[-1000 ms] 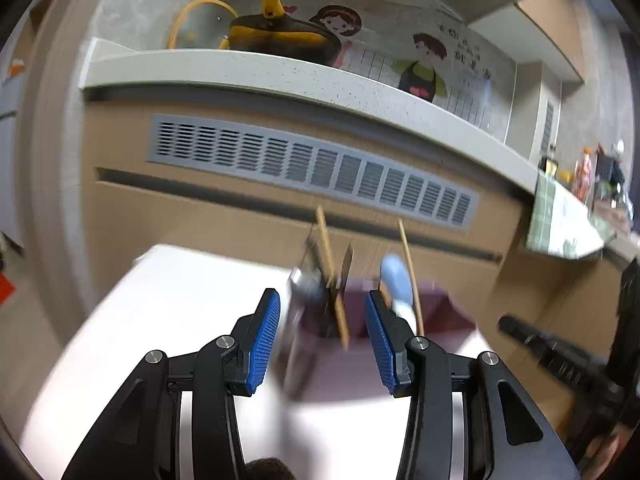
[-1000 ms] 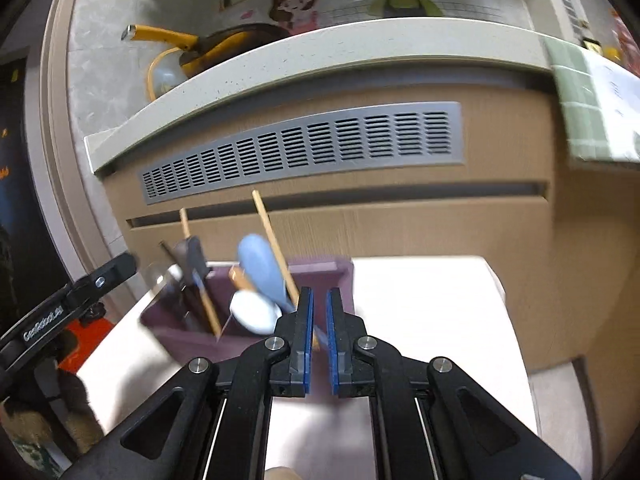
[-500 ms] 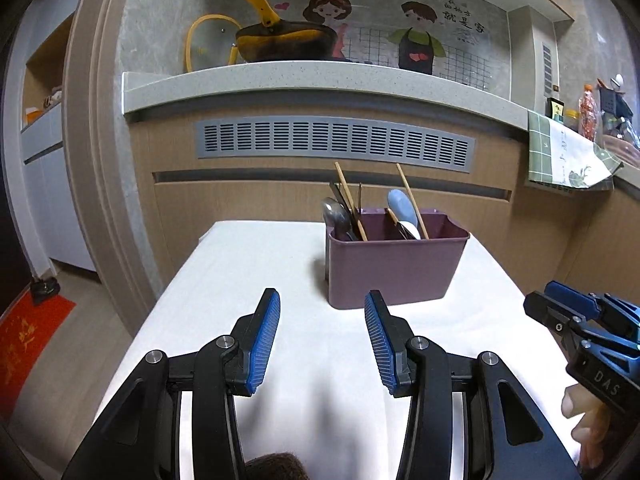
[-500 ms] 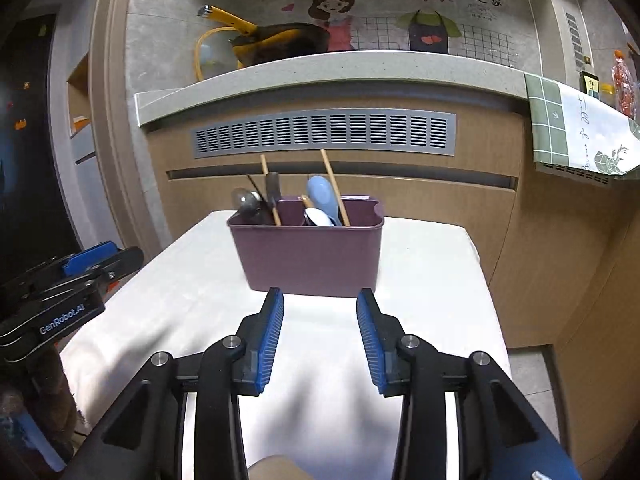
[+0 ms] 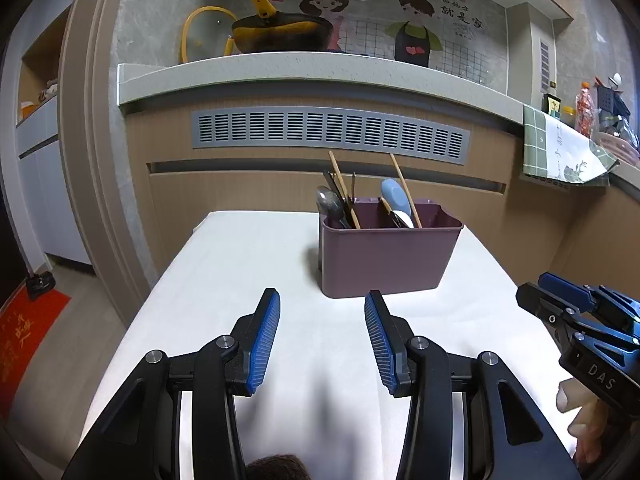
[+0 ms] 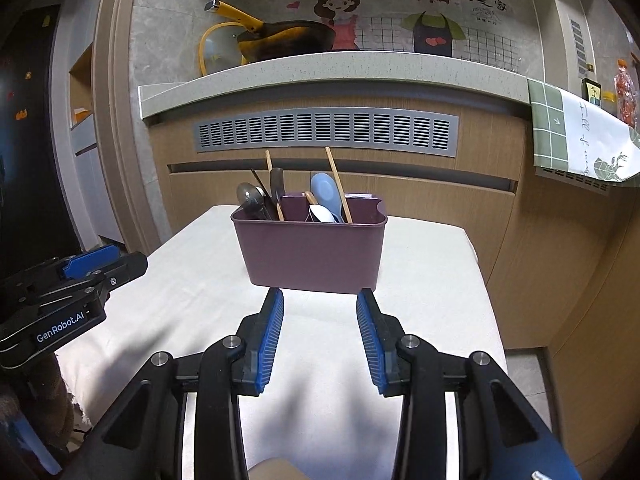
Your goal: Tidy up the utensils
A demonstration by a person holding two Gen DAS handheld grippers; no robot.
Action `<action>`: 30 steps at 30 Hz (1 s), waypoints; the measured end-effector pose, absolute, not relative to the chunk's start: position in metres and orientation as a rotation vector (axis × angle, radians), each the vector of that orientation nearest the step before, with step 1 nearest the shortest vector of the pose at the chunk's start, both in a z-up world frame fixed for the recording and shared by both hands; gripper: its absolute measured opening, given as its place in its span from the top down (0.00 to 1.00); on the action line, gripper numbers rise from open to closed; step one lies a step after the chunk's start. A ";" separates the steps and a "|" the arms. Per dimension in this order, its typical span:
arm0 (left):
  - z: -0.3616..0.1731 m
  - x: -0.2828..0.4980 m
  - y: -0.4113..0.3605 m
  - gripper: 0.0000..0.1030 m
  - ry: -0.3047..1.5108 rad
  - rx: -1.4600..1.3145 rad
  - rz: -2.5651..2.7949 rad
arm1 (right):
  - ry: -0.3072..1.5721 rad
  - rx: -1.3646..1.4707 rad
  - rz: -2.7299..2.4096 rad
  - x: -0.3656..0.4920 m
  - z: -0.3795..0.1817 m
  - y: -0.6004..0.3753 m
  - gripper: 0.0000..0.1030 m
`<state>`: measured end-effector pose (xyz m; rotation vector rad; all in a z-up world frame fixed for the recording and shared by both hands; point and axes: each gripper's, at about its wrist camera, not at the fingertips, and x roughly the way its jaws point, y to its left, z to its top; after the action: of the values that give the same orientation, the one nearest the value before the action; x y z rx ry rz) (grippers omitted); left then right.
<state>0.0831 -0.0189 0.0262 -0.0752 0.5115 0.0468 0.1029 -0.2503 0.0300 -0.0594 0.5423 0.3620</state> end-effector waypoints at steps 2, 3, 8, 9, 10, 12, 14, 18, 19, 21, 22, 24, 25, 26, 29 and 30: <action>0.026 0.084 -0.018 0.56 0.514 -0.076 0.044 | 0.546 -0.060 0.361 0.103 0.030 -0.250 0.65; 0.026 0.084 -0.018 0.56 0.514 -0.075 0.044 | 0.547 -0.059 0.364 0.103 0.029 -0.250 0.65; 0.025 0.085 -0.018 0.56 0.515 -0.075 0.042 | 0.558 -0.055 0.368 0.104 0.027 -0.250 0.65; 0.025 0.085 -0.018 0.56 0.516 -0.075 0.041 | 0.558 -0.056 0.368 0.105 0.027 -0.250 0.65; 0.025 0.085 -0.018 0.56 0.517 -0.075 0.039 | 0.558 -0.056 0.367 0.105 0.027 -0.250 0.65; 0.024 0.085 -0.018 0.56 0.518 -0.074 0.037 | 0.558 -0.054 0.368 0.104 0.027 -0.251 0.65; 0.023 0.084 -0.018 0.56 0.519 -0.074 0.036 | 0.557 -0.054 0.366 0.104 0.027 -0.251 0.65; 0.023 0.084 -0.019 0.56 0.523 -0.073 0.038 | 0.559 -0.054 0.367 0.105 0.026 -0.252 0.65; 0.023 0.084 -0.019 0.56 0.524 -0.073 0.037 | 0.559 -0.052 0.369 0.104 0.026 -0.253 0.65; 0.022 0.085 -0.018 0.56 0.525 -0.072 0.034 | 0.559 -0.052 0.368 0.104 0.026 -0.253 0.65; 0.022 0.085 -0.018 0.56 0.525 -0.071 0.032 | 0.559 -0.054 0.367 0.104 0.026 -0.253 0.65; 0.022 0.086 -0.018 0.56 0.526 -0.068 0.026 | 0.560 -0.057 0.365 0.104 0.026 -0.253 0.65; 0.021 0.086 -0.018 0.56 0.526 -0.065 0.025 | 0.562 -0.057 0.365 0.104 0.026 -0.254 0.65; 0.020 0.087 -0.019 0.56 0.528 -0.062 0.022 | 0.563 -0.057 0.365 0.104 0.027 -0.254 0.65; 0.018 0.089 -0.019 0.56 0.538 -0.058 0.015 | 0.564 -0.058 0.361 0.105 0.027 -0.254 0.65; 0.017 0.089 -0.019 0.56 0.541 -0.058 0.017 | 0.564 -0.058 0.360 0.105 0.027 -0.254 0.65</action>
<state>0.0892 -0.0187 0.0168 -0.0579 0.5413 0.0174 0.1052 -0.2542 0.0268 -0.0582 0.5641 0.3598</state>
